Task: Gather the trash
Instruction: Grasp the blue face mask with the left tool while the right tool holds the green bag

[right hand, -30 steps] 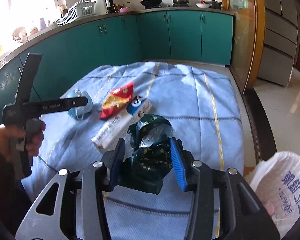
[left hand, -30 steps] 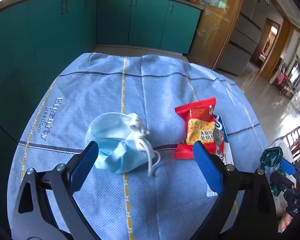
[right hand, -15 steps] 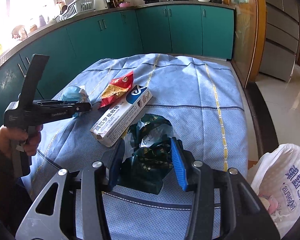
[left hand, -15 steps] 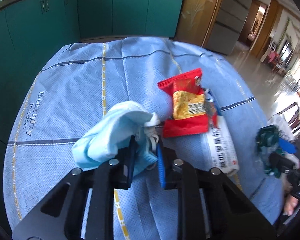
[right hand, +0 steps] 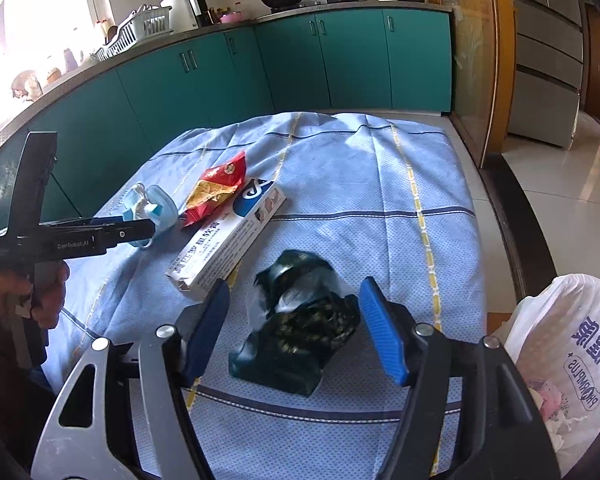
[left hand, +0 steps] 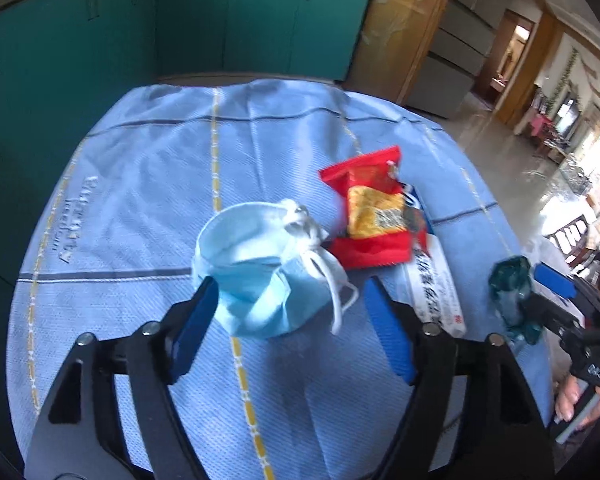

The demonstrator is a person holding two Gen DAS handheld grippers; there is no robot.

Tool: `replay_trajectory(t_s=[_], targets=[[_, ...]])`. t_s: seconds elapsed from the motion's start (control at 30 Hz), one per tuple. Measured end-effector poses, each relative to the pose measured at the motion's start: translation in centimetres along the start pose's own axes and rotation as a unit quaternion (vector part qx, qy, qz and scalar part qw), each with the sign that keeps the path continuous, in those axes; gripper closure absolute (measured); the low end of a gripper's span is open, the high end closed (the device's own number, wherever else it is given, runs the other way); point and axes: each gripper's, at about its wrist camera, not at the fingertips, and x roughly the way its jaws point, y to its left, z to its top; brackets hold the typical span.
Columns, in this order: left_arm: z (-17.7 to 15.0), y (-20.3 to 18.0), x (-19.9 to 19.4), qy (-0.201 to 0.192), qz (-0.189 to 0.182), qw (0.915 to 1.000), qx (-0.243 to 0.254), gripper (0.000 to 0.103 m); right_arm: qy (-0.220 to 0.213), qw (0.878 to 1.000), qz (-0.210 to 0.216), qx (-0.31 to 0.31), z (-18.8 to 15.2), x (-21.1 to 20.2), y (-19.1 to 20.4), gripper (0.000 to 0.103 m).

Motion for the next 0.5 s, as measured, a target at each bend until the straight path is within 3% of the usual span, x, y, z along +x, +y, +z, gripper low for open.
replay_trajectory(t_s=[0.17, 0.27, 0.43, 0.5], targets=[[1.1, -0.5, 0.2, -0.041, 0.056, 0.9976, 0.008, 0.013, 0.007, 1.000, -0.001, 0.001, -0.1, 0.6, 0.3, 0.035], [1.9, -0.9, 0.9, -0.049, 0.063, 0.9967, 0.013, 0.011, 0.012, 1.000, -0.002, -0.003, -0.1, 1.2, 0.7, 0.034], [1.9, -1.3, 3.3, -0.016, 0.076, 0.9964, 0.033, 0.011, 0.019, 1.000, -0.011, -0.008, -0.4, 1.7, 0.8, 0.034], [1.5, -1.4, 3.8, -0.002, 0.086, 0.9952, 0.045, 0.015, 0.021, 1.000, -0.012, -0.006, -0.4, 1.8, 0.6, 0.034]])
